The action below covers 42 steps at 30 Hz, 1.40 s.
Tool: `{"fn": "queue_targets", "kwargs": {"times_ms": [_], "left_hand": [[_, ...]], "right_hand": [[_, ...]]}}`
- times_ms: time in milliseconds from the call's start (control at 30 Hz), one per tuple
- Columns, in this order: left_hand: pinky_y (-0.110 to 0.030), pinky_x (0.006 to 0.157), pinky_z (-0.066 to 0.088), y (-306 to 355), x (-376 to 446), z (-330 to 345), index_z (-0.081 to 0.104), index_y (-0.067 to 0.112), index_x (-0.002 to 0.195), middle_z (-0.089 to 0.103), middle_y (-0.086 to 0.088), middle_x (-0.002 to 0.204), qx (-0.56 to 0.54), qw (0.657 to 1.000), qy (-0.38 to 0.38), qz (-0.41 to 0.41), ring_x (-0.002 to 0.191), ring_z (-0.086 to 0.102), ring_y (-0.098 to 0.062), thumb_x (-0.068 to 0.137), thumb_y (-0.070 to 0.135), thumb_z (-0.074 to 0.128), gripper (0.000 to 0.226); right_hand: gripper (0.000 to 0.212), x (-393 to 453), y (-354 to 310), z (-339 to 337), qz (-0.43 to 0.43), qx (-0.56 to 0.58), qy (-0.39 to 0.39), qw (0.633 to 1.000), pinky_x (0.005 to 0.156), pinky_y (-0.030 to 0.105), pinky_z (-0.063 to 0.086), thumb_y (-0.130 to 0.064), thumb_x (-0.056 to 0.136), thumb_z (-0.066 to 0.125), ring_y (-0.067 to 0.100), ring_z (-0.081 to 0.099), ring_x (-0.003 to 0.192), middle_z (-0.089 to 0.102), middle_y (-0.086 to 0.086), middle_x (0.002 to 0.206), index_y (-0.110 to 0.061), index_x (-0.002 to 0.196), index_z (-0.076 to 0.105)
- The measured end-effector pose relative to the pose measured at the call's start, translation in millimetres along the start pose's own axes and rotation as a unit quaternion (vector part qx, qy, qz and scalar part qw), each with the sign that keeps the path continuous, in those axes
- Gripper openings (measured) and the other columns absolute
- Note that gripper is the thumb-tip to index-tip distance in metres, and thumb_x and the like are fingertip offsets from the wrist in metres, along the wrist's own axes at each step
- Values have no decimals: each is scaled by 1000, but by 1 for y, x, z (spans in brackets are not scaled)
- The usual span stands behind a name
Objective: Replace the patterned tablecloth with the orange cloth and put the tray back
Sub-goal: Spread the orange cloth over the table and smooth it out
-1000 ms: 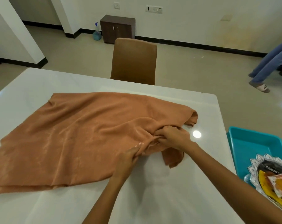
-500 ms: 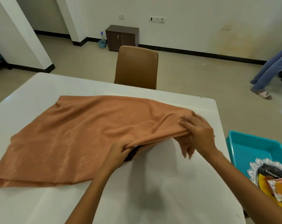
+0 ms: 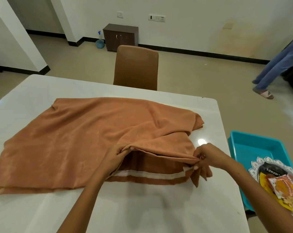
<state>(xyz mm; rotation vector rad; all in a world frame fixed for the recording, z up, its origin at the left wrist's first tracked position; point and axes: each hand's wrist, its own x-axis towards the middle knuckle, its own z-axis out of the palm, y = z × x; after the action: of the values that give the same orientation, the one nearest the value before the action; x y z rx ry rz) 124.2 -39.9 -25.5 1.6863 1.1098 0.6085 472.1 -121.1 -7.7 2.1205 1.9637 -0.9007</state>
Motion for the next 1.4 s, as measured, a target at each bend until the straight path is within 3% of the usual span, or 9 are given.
{"fn": "queue_targets", "kwargs": {"times_ms": [133,367,467,600,833,1000,1167,1267,1400], "left_hand": [[-28,63,36,-4,3,0,69,10,85,56,-4,67,10,1000,1,5,66,49,-9,86,65,48,59],[-13,60,38,7,-8,3,63,43,72,59,31,68,39,998,-43,-14,66,53,8,83,51,53,17],[-13,86,40,1,-9,-2,54,63,110,53,36,116,82,992,-88,-41,106,48,10,66,61,70,47],[-13,109,11,17,-12,26,10,47,146,3,34,147,101,992,-70,36,132,3,17,45,57,85,127],[-49,106,37,2,-2,85,73,21,103,61,5,127,193,959,-82,189,127,45,-4,85,42,49,36],[-37,118,3,-11,1,80,54,27,132,12,12,155,313,890,-318,98,144,7,-7,77,41,67,58],[-34,119,4,-6,22,100,37,33,141,18,9,156,181,975,-117,59,144,7,-4,94,41,51,50],[-32,116,-1,-3,41,140,19,23,150,6,1,159,227,972,-51,19,146,1,-10,95,57,21,65],[-33,114,-1,-14,55,194,-1,18,150,4,-6,159,286,957,-47,-2,146,4,-17,83,64,-11,82]], "right_hand": [[14,1,-2,-13,11,54,113,992,70,29,51,-33,74,77,14,60,74,64,-6,77,-21,81,72],[16,3,-17,-21,9,129,383,915,59,31,54,-25,96,49,22,62,61,65,9,73,-19,109,57],[15,-8,-43,-29,-47,150,422,893,60,28,53,-20,92,57,19,60,60,63,-2,71,-18,104,65],[13,-16,-85,-5,-160,134,310,927,75,18,48,-26,88,61,7,58,83,56,-20,94,-30,97,69],[13,-19,-85,28,-165,284,107,939,78,17,49,-36,80,70,2,65,84,70,-15,83,-24,85,73],[23,19,-13,46,76,244,258,932,87,31,52,-32,85,67,17,66,95,71,1,101,-18,101,70],[89,53,-2,70,127,223,194,947,109,42,32,-79,77,32,24,34,137,29,3,153,-25,148,23],[83,63,-8,79,23,98,167,981,114,42,27,-75,83,11,22,21,143,11,-1,158,-26,150,14],[48,71,8,84,0,45,144,989,116,39,22,-35,99,35,21,23,142,23,1,156,-22,146,30]]}}
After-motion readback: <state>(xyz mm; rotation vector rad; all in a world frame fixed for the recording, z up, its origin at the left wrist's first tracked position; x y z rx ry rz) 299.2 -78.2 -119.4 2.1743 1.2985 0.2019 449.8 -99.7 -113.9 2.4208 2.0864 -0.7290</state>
